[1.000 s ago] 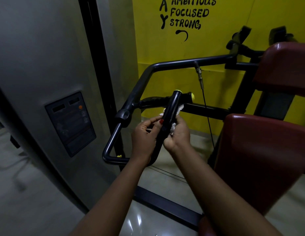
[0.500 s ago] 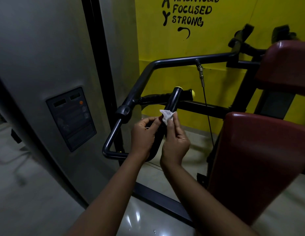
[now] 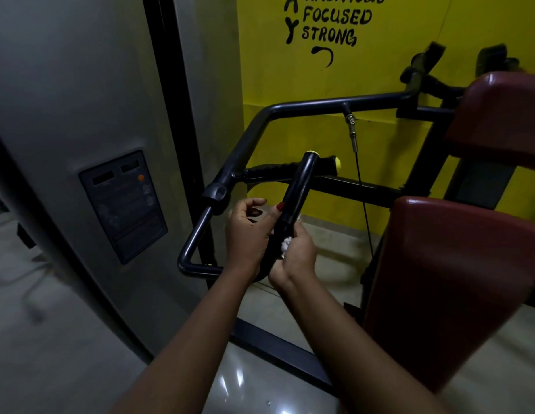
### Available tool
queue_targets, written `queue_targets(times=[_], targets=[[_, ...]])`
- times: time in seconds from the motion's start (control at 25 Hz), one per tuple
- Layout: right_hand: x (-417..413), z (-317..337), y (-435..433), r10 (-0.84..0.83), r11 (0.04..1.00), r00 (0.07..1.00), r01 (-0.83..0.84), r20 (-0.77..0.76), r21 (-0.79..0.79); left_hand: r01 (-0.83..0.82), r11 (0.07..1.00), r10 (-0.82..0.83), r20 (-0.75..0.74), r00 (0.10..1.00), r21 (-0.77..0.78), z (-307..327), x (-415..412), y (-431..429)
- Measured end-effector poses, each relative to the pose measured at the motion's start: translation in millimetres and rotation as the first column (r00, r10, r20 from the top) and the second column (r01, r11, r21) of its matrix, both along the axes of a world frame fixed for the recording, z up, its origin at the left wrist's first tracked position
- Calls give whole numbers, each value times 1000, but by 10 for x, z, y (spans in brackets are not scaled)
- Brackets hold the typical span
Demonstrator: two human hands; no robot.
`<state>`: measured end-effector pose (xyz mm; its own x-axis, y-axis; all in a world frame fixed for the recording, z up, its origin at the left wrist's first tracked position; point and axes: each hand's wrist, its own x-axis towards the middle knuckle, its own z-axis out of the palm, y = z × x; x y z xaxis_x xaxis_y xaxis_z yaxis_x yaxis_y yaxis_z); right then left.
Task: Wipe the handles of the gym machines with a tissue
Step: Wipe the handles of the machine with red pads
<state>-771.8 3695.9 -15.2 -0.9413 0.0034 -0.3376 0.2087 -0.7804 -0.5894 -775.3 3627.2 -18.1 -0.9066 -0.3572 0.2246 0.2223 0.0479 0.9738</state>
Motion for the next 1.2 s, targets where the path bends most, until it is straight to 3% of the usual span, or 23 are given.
queue_targets(times=[0.08,0.2,0.28,0.44,0.52,0.56,0.6,0.68,0.76,0.84,1.0,1.08,1.2], targets=[[-51,78,1,85,994,996,-82,41,-73,-40,999,40,3,999,-38,-15,-9,-8],[-34,56,-24,-182,971,982,188,-53,149,-18,1000,18,-21,1000,-20,5,26,-14],[171,-65,-82,-325,848,920,386,-219,364,25,1000,-25,-32,999,-3,32,58,7],[340,-303,-150,-262,551,808,574,-527,606,105,994,-106,9,994,31,14,33,5],[267,-339,-113,-175,341,717,687,-675,641,136,987,-139,18,990,89,15,18,0],[261,-381,-99,-142,274,672,732,-727,623,130,986,-133,26,991,101,31,30,8],[285,-414,-93,-116,269,641,756,-758,597,110,988,-114,38,993,109,48,41,19],[386,-382,-84,-158,409,683,702,-713,582,70,990,-77,54,996,121,70,55,42],[390,-261,-121,-284,579,812,569,-510,583,62,992,-68,49,996,109,80,60,49],[273,-156,-158,-332,668,894,449,-302,594,55,995,-59,43,997,82,77,51,52],[243,-16,-59,-158,947,986,168,-58,274,54,995,-60,78,995,84,70,43,55],[255,41,100,-17,978,999,22,-28,209,46,995,-54,95,994,90,70,47,63],[234,69,235,0,968,999,9,-34,251,79,990,-92,105,990,120,94,60,82]])
